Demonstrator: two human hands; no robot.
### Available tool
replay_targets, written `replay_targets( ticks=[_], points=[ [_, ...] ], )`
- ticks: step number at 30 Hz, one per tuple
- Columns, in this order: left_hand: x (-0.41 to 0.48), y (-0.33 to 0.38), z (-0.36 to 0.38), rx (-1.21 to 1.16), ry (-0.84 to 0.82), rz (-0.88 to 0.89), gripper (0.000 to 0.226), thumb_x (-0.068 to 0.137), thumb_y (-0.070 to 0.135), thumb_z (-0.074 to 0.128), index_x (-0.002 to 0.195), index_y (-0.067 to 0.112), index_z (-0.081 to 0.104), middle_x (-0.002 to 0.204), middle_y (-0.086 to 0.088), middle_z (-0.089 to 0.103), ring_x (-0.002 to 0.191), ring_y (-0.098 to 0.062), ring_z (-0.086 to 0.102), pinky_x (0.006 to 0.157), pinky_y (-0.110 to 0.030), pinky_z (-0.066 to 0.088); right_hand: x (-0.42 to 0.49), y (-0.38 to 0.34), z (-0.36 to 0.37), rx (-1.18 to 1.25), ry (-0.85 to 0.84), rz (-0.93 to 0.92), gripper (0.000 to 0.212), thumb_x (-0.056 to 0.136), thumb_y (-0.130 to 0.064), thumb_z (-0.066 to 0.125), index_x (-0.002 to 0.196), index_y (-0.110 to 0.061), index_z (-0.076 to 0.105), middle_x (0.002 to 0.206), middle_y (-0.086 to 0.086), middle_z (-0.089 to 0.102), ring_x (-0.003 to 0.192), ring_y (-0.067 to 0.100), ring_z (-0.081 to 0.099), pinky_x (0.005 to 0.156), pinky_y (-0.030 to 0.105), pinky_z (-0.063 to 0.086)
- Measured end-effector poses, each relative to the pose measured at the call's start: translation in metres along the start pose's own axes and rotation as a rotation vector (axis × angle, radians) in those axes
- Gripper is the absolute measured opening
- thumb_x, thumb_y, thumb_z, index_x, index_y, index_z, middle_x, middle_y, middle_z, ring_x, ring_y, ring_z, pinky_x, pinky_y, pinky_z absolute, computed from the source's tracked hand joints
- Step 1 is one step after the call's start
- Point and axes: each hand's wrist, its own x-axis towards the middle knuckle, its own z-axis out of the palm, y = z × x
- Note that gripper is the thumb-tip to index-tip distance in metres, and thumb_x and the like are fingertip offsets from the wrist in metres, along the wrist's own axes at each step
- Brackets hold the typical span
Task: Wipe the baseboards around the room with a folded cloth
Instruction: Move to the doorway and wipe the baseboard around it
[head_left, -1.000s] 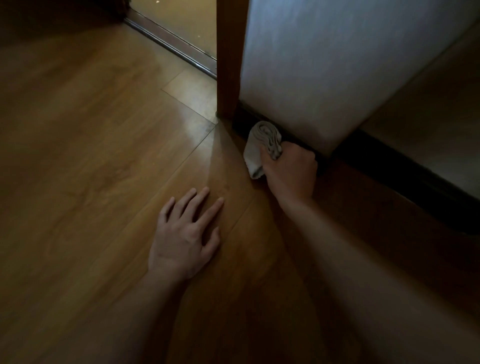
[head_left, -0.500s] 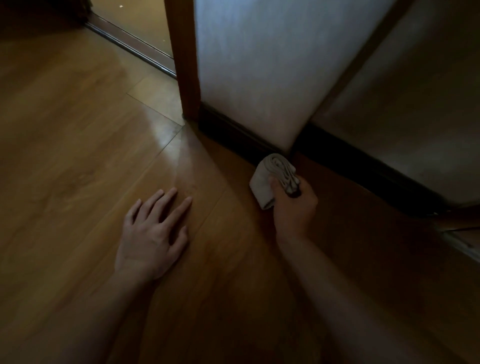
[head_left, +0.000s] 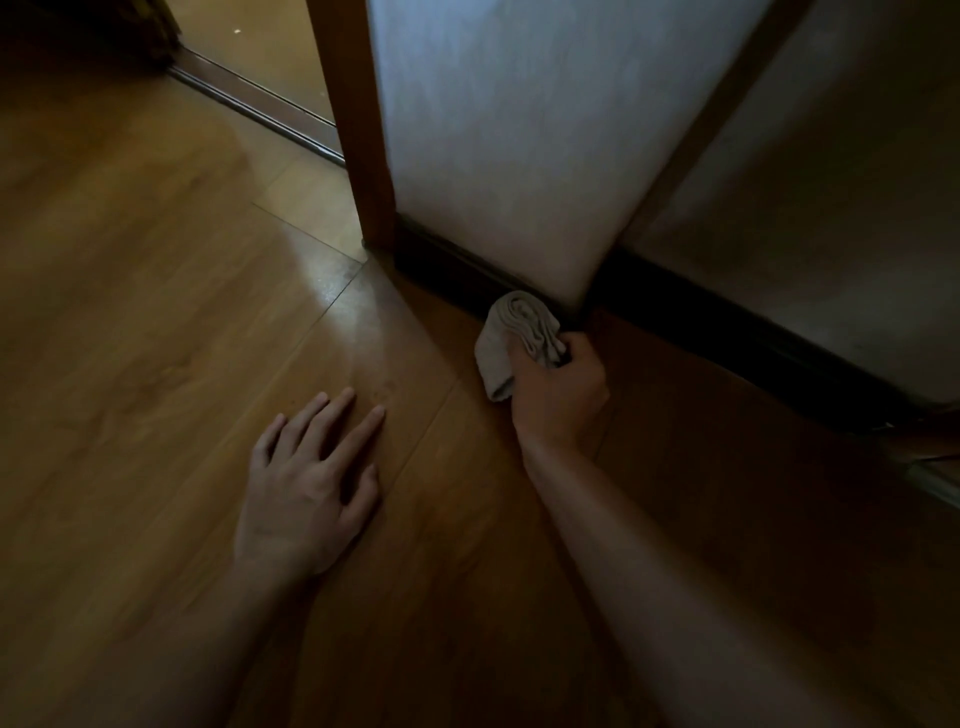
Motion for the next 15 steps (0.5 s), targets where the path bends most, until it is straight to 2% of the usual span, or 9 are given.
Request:
replay_targets(
  ticks=[2, 6, 11, 15],
  points=[
    [0.000, 0.000, 0.000, -0.002, 0.004, 0.001, 0.059, 0.098, 0.055, 0.029, 0.154, 0.037, 0.038, 0.162, -0.001, 0.034, 0.151, -0.023, 0.026, 0.121, -0.052, 0.018, 0.000, -0.002, 0.003, 0.003, -0.005, 0.008, 0.026, 0.079, -0.030, 0.083, 0.092, -0.015, 0.067, 0.090, -0.004, 0.066, 0.079, 0.004, 0.062, 0.058, 0.011, 0.043],
    [0.000, 0.000, 0.000, -0.012, 0.009, -0.002, 0.059, 0.097, 0.054, 0.031, 0.154, 0.037, 0.039, 0.161, -0.001, 0.035, 0.150, -0.023, 0.027, 0.121, -0.052, 0.019, -0.001, 0.006, -0.006, -0.010, 0.024, -0.019, 0.031, 0.077, -0.034, 0.083, 0.096, -0.014, 0.069, 0.092, -0.003, 0.068, 0.081, 0.006, 0.064, 0.065, 0.022, 0.054],
    [0.000, -0.001, 0.001, -0.015, 0.017, 0.002, 0.059, 0.097, 0.053, 0.032, 0.153, 0.037, 0.040, 0.161, -0.001, 0.037, 0.149, -0.024, 0.029, 0.121, -0.052, 0.020, -0.001, -0.006, 0.006, -0.001, 0.002, -0.030, 0.025, 0.078, -0.030, 0.084, 0.094, -0.016, 0.071, 0.085, -0.007, 0.066, 0.076, 0.002, 0.060, 0.064, 0.017, 0.048],
    [-0.001, -0.002, 0.002, -0.012, 0.016, -0.001, 0.059, 0.098, 0.054, 0.031, 0.154, 0.037, 0.037, 0.162, 0.001, 0.035, 0.150, -0.022, 0.028, 0.121, -0.051, 0.019, 0.001, 0.004, -0.016, -0.054, 0.057, -0.059, 0.023, 0.076, -0.031, 0.083, 0.083, -0.016, 0.067, 0.075, -0.008, 0.062, 0.067, -0.001, 0.055, 0.057, 0.014, 0.041]
  ],
)
